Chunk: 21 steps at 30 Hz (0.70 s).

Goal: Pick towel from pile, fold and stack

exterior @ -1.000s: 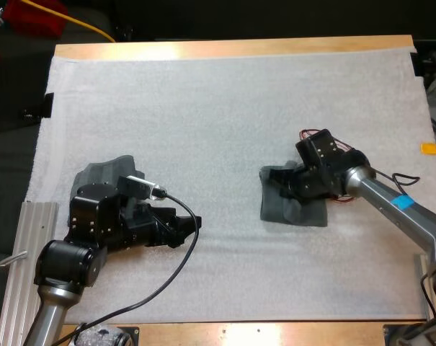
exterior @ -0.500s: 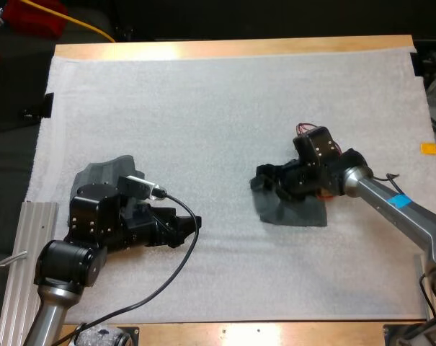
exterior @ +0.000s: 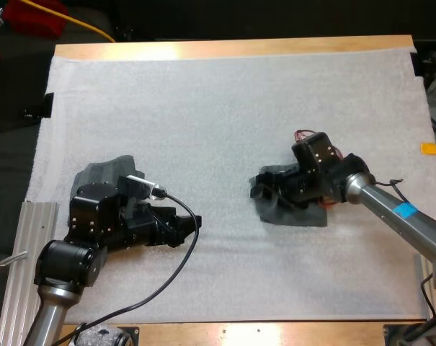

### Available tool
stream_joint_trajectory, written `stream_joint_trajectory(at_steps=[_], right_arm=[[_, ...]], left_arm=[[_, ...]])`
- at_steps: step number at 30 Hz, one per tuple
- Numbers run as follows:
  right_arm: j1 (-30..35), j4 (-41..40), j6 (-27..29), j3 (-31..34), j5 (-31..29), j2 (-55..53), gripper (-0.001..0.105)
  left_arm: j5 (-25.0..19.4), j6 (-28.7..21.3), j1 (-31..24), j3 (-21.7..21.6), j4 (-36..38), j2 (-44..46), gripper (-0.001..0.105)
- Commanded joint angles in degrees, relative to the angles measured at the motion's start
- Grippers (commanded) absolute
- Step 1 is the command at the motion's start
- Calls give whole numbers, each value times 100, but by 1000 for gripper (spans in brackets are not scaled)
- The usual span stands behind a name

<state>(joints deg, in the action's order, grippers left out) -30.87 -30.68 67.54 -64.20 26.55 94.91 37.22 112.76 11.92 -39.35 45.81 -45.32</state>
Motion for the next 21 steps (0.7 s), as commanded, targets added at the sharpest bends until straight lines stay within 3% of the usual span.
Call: stream_joint_trajectory(at_steps=[1, 11, 21], right_arm=[[-43, -44, 39, 10, -16, -48, 70], [-730, 219, 59, 43, -271, -48, 70], [-761, 179, 303, 216, -737, -247, 70]], left_arm=[[-25, 14, -13, -18, -69, 34, 66], [-25, 14, -13, -18, -69, 34, 66], [-25, 14, -13, -18, -58, 34, 66]])
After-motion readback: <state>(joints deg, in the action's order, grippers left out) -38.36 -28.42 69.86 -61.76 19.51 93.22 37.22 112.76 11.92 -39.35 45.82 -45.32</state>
